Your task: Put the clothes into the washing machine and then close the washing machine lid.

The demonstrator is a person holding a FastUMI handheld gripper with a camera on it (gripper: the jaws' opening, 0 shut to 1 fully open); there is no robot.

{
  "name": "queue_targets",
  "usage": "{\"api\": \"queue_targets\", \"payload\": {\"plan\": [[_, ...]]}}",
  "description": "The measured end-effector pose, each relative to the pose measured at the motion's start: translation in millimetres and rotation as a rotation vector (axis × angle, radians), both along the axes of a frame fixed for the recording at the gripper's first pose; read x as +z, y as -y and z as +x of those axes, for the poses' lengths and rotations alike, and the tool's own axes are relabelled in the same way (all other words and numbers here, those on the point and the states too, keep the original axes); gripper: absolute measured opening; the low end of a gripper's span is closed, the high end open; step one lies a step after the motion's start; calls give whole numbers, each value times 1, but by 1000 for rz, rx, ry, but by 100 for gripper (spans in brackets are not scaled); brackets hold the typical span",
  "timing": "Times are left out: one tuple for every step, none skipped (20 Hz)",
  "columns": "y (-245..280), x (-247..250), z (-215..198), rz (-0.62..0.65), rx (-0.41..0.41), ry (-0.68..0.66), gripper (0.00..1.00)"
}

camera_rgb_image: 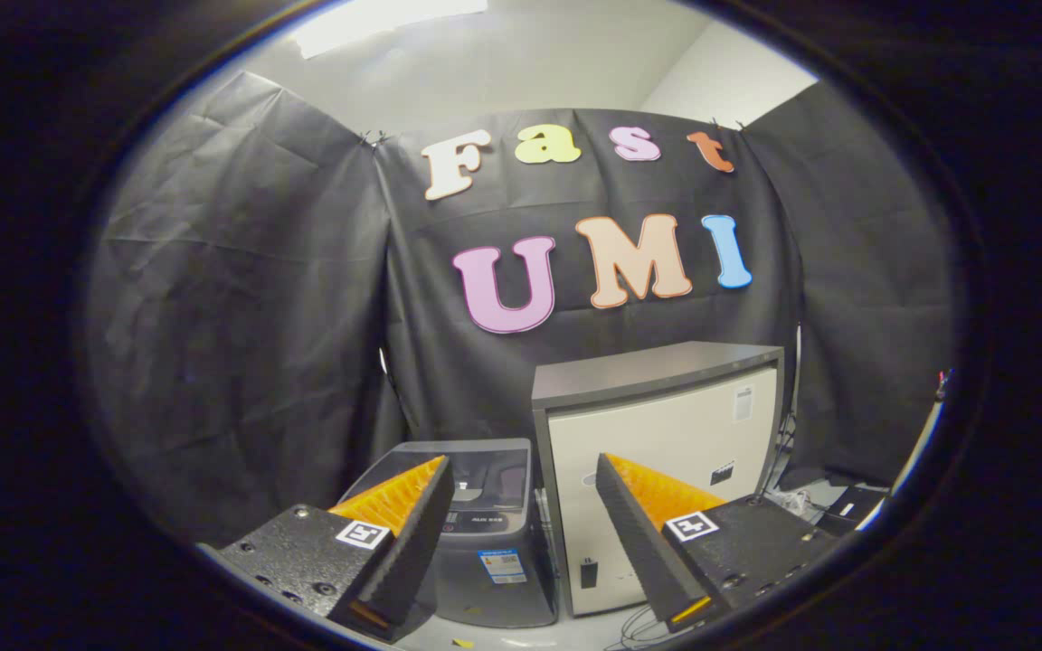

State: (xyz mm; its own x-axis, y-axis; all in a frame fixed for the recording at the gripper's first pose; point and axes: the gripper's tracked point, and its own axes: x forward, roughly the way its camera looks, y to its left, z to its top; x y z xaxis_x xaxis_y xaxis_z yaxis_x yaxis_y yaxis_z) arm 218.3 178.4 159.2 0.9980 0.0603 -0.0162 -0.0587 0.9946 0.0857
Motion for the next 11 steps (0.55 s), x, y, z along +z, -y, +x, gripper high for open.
{"api": "queue_targets", "payload": {"plan": [[7,1,5,5,-15,3,97],[10,0,4,10,-26,-1,97],[12,1,6,19,-31,2,97],[8,0,4,28,-21,-1,97],[4,-1,5,36,-9,0,97],[0,-3,2,41,1,-6,97],[-1,-3,6,41,7,-9,97],[-4,-4,4,36,10,-13,97],[-3,-4,5,28,11,-11,97],[-6,-4,6,22,14,-12,97],[-11,-5,5,17,19,-11,97]]}}
